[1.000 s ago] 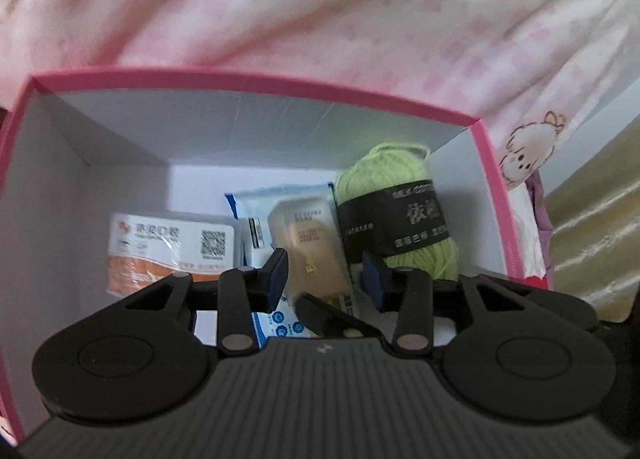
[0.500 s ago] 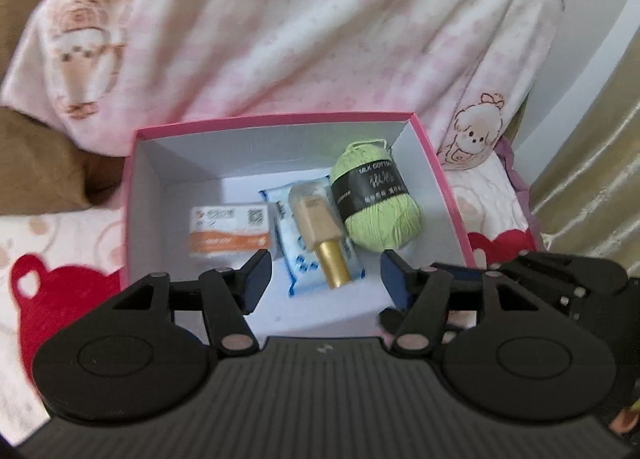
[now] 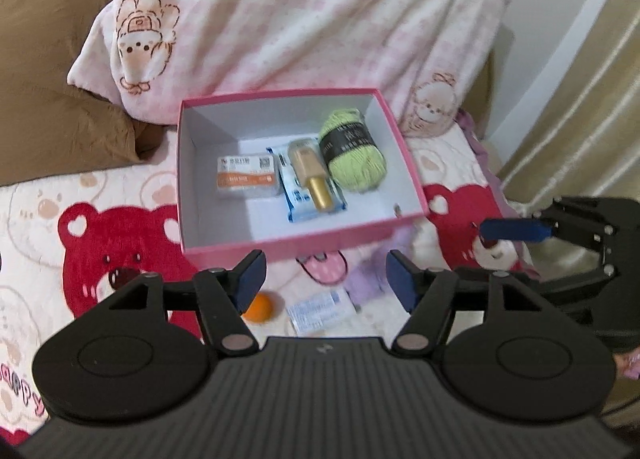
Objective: Organize objects
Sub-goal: 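Open the left gripper and withdraw from the box, then move the left tool to the white soap bar and grasp it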
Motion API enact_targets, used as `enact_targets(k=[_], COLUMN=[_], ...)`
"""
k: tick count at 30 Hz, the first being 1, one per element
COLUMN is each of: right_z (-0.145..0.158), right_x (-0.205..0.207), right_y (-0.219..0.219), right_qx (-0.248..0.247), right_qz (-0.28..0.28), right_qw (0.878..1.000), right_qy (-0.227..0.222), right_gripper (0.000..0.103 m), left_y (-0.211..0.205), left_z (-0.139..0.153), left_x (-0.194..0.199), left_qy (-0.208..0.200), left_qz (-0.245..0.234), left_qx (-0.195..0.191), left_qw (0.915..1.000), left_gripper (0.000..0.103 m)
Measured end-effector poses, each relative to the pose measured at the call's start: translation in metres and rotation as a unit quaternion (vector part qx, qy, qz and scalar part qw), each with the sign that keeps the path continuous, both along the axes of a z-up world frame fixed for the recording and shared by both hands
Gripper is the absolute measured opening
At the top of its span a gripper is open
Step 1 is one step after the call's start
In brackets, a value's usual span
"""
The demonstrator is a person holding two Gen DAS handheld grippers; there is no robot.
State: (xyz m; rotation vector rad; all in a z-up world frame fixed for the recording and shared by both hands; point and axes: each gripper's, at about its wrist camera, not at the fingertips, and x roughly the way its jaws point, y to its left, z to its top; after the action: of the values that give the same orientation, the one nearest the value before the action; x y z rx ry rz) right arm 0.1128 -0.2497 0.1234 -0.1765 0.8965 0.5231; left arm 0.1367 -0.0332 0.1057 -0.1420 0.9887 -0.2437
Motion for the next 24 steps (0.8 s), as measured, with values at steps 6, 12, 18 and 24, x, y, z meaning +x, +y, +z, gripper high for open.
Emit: enact_targets(k=[6,12,18,24], right_z=[0.009,-0.020,-0.065,-0.120], right_x=[-0.028,-0.047,-0.057,-0.046], right_y=[-0.005,-0.002,0.009,0.023], right_qx=[-0.004,-0.001,0.008,0.000], right_qz=[0.018,0.043,0.067,0.062], right_qw=[1.000,0.999,0.998,0.998], right_qy=[0.009,0.004,-0.011,-0.002], right_gripper=[0.062,0.072,0.081,0.082], left_y=[-0.010,-0.012,-0.013,-0.002], left_z=[-0.003,-0.030,-0.066,-0.115], left_x=[-0.032,-0.050,-0.055,-0.043], left_qy=[0.005,0.010,0.014,0.029], left_qz=[-0.023,-0.006,-0.021,-0.004], left_qx=[0.005,0.014,0.037,-0.007], left_qw=[0.9997,0.9998,0.9990,0.9995], left_gripper=[0.069,0.083,0.084,0.081])
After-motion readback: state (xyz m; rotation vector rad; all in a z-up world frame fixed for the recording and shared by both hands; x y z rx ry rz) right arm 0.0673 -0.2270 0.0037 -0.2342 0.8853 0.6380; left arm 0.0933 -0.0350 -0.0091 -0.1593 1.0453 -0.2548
